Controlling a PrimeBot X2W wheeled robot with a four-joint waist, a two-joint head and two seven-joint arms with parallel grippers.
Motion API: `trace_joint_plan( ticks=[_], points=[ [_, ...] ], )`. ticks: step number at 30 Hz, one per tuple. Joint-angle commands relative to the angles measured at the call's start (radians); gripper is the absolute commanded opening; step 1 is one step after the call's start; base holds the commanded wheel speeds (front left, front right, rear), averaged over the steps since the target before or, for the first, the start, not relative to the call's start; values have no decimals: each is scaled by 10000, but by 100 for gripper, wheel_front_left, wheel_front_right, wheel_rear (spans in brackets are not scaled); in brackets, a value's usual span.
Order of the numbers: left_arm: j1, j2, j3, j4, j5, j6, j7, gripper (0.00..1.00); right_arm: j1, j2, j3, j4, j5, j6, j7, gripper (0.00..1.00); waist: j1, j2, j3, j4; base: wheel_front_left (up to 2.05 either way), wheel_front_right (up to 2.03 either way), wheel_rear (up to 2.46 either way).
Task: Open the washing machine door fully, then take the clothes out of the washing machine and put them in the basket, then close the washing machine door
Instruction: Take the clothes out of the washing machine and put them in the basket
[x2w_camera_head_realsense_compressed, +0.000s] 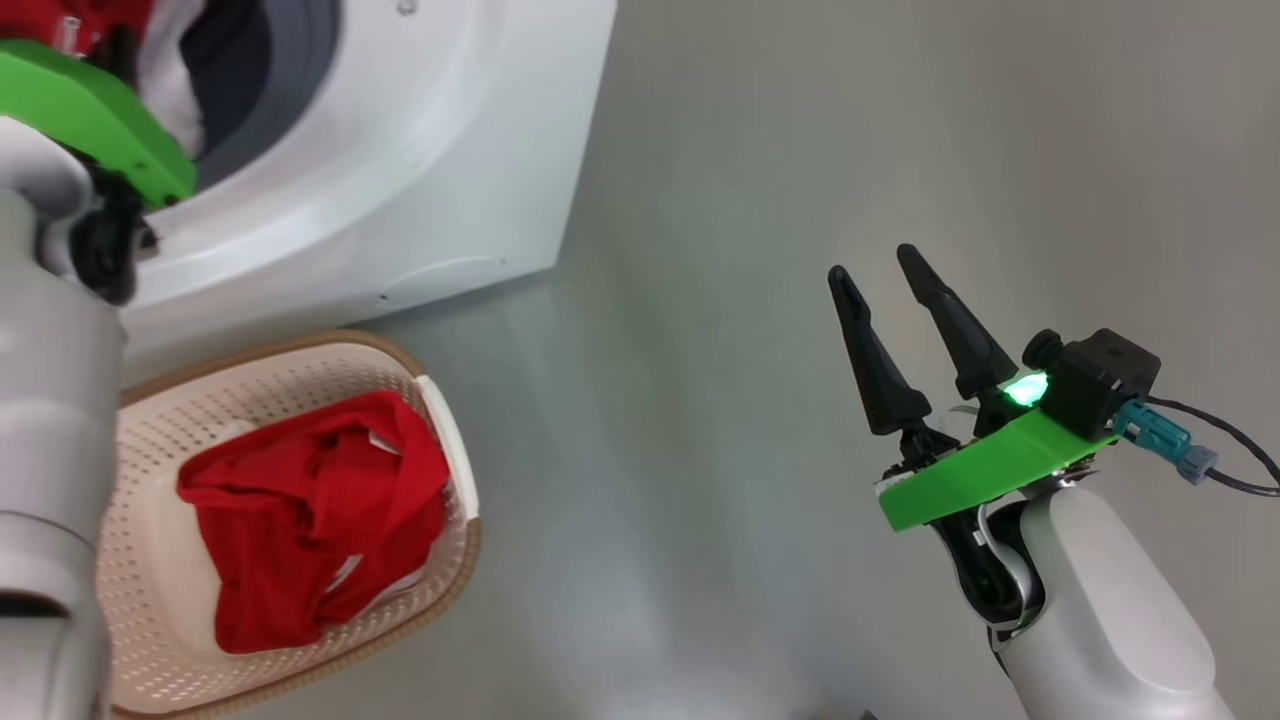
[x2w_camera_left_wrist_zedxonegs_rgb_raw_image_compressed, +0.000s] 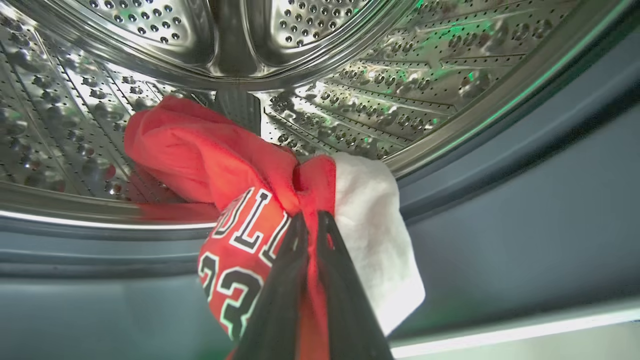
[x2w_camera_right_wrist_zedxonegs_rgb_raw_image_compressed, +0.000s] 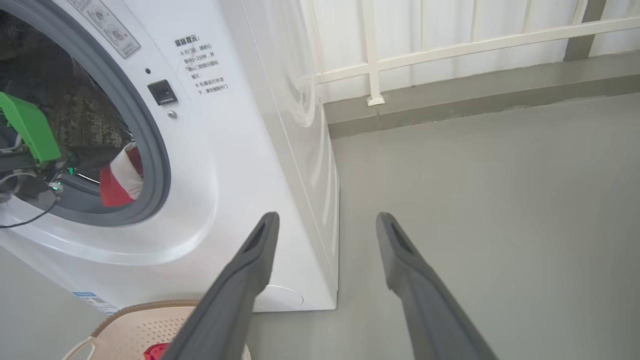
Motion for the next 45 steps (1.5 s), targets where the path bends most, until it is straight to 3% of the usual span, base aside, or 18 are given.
trace_joint_plan(
  ticks=[1, 18, 27, 38, 45],
  points=[
    [193, 245, -41, -482, -163, -29, -203, 0, 202, -95, 208, -185, 19, 16, -120, 100, 0, 0, -349, 297, 0, 0, 0],
    [2229, 310, -1697, -2923, -1073, -32, -1463, 0, 565, -361, 225, 108, 140, 16, -120, 100, 0, 0, -1747, 1435, 0, 0, 0],
    [3180, 434, -2328, -3860, -735, -14, -2212, 0, 825, -403, 243, 244, 246, 16, -120, 100, 0, 0, -2510, 1964, 0, 0, 0],
    [4963, 651, -2652, -6122, -653, 543, -2215, 0, 1243, -495, 202, 363, 364, 16, -120, 100, 0, 0, -3250, 2814, 0, 0, 0],
    [6332, 1067, -2812, -7972, -636, 1191, -1807, 0, 1360, -506, 264, 395, 392, 16, -120, 100, 0, 0, -3446, 3095, 0, 0, 0]
  ],
)
